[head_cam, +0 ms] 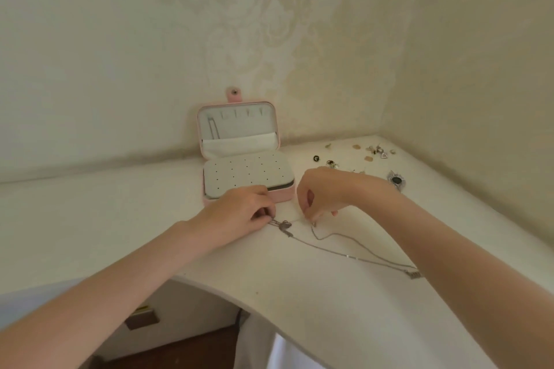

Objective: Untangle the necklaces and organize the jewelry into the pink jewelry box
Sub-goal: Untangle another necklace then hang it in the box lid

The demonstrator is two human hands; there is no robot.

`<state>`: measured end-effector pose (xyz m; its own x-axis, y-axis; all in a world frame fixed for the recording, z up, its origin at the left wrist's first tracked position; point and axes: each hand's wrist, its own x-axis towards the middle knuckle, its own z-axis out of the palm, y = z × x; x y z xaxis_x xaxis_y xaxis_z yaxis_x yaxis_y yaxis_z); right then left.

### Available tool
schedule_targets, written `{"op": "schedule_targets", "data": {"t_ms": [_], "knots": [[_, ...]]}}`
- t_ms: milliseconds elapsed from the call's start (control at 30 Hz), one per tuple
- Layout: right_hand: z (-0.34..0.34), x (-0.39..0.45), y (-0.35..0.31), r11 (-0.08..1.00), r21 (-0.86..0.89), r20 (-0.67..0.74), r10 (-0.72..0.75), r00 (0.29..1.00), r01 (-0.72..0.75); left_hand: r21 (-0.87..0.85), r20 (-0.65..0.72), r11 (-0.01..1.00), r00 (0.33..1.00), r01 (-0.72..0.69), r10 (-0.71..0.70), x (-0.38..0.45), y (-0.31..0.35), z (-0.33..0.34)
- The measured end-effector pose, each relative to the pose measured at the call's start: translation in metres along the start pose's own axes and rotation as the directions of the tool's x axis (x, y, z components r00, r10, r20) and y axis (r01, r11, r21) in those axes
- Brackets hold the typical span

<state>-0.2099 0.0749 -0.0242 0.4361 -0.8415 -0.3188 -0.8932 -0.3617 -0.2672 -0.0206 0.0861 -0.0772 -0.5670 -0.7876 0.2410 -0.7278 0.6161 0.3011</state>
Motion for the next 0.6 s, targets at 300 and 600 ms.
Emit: {"op": "schedule_targets", "data": {"t_ms": [300, 600], "knots": [[-0.047, -0.030, -0.007, 0.887, 0.430, -0.250, -0.066, 0.966, 0.171, 0.077, 0.096, 0.997, 0.995, -0.010, 0.002, 0.004, 0.002, -0.007], [-0.067, -0.039, -0.019, 0.852, 0.469, -0.321, -0.079, 0.944, 0.231, -0.527, 0.013, 0.842, 0.992, 0.113, -0.125, 0.021, 0.033, -0.038]]}}
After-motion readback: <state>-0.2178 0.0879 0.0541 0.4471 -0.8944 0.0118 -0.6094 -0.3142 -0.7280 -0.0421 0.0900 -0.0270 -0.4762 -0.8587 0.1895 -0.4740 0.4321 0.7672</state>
